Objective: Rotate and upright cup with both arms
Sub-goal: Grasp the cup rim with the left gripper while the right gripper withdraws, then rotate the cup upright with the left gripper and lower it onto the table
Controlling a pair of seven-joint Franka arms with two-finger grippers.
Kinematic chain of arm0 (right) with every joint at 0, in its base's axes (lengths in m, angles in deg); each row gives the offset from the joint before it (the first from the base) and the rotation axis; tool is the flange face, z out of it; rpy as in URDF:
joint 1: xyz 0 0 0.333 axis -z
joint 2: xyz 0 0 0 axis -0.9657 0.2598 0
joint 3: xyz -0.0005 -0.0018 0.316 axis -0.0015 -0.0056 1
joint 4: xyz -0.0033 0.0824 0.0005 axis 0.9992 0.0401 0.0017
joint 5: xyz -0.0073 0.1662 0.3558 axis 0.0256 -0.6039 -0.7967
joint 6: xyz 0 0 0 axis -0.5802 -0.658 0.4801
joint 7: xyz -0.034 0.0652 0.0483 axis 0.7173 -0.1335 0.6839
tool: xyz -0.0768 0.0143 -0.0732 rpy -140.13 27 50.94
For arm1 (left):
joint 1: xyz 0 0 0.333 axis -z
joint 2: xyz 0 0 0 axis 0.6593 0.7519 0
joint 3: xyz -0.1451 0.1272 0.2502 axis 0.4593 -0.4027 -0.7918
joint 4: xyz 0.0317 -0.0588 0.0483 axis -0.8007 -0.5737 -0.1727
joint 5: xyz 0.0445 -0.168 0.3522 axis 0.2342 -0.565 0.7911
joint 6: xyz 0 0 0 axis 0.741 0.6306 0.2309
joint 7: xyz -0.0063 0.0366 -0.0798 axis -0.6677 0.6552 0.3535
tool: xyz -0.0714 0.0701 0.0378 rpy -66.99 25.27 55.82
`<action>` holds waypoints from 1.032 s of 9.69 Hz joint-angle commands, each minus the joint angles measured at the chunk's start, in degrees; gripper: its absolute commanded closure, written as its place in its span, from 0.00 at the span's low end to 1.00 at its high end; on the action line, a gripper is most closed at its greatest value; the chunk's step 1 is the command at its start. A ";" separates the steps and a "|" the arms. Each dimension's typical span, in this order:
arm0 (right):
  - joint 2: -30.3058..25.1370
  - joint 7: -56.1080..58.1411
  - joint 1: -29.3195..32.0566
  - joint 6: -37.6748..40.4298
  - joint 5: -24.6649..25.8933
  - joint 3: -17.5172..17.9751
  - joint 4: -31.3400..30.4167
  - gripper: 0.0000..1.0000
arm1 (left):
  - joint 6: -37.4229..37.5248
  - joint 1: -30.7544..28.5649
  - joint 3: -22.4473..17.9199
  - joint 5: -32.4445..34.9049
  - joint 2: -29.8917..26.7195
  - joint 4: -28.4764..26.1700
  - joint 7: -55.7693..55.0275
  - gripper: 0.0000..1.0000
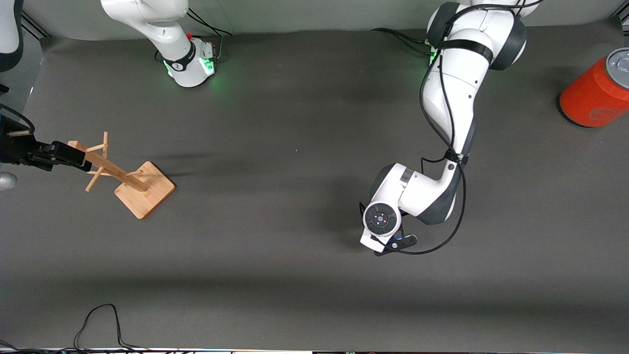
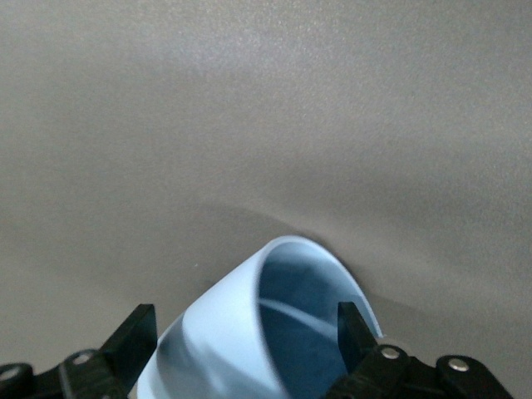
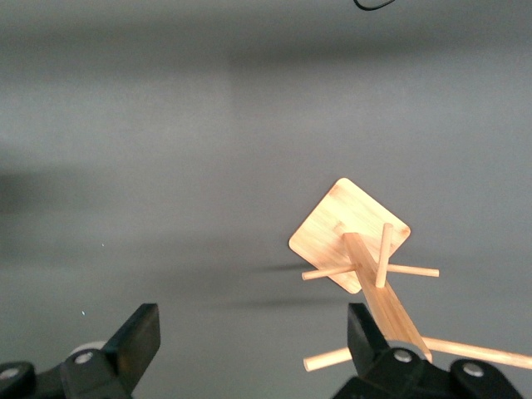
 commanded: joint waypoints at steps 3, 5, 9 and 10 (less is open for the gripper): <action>-3.75 10.50 -0.71 0.89 -0.04 -5.62 -3.46 0.00 | 4.55 0.41 -0.45 0.39 -0.95 2.07 2.70 1.00; -3.14 14.21 -0.80 -3.31 0.22 -8.10 -3.37 0.00 | 7.08 0.41 -0.36 0.30 -1.04 3.64 2.70 1.00; -2.34 3.41 -7.91 -4.74 4.97 -7.14 -5.66 0.00 | 9.82 0.32 0.07 -0.05 -5.59 3.92 3.32 1.00; -2.60 3.49 -8.01 -4.30 4.80 -7.05 -5.66 0.00 | 9.91 0.67 -0.19 -0.05 -8.92 3.39 1.57 1.00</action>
